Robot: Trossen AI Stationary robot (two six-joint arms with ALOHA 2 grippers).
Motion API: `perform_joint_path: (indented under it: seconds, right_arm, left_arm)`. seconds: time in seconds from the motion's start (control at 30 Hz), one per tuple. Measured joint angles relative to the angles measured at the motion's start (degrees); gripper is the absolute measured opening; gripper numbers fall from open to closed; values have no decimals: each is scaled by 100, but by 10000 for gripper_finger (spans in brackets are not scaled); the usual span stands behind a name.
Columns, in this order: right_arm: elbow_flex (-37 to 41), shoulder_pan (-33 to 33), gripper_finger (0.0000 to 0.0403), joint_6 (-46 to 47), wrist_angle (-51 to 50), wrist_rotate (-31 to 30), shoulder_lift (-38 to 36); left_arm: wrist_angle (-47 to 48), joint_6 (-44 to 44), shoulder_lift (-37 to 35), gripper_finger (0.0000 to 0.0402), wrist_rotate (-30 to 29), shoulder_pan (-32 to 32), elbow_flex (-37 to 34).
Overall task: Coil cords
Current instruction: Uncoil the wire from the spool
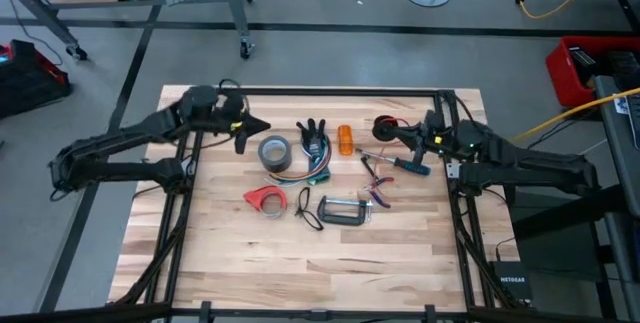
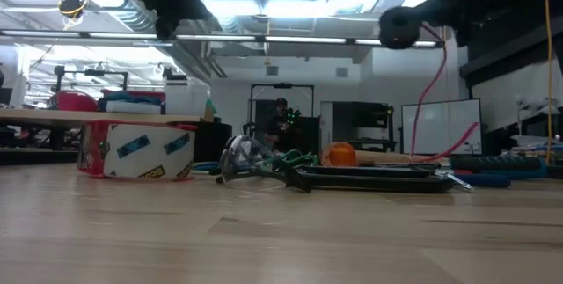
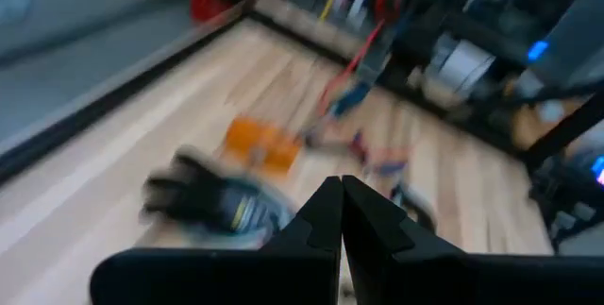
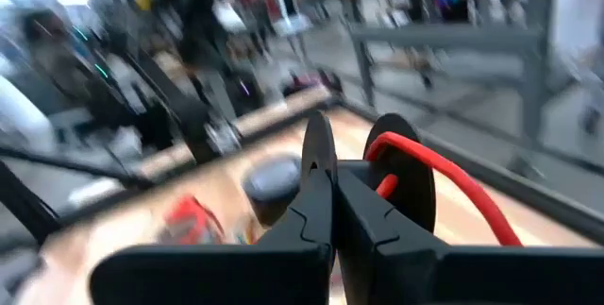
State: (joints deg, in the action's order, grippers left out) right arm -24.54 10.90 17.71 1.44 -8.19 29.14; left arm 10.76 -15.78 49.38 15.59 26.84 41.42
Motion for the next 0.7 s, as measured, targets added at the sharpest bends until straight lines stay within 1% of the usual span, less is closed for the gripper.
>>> perform_joint_path:
  seconds: [0.07, 0.17, 0.27, 0.33, 0.4, 0.53, 0.7]
  right_arm:
    - [356, 0, 2, -4, 991, 87, 66]
    - [840, -2, 2, -2, 2407, 173, 236]
    - [1167, -2, 2, -3, 3665, 175, 485]
    - [1244, -2, 2, -14, 4224, 176, 709]
    - [1253, -2, 2, -15, 4536, 187, 954]
    - [1255, -2, 2, -15, 5233, 446, 1575]
    - [1253, -2, 1, -4, 6159, 590, 2472]
  left_arm:
    - [-1100, -193, -140, 3, -2, -145, -525]
    - [-2822, -369, -142, 3, -6, -366, -1151]
    - [-4081, -462, 36, 3, -31, -565, -1543]
    - [-4588, -537, 196, 3, -167, -709, -1672]
    - [-4699, -577, 389, 3, -296, -833, -1677]
    - [-4960, -584, 862, 3, -341, -1010, -1680]
    - [-6018, -385, 1509, 4, -478, -1145, -1677]
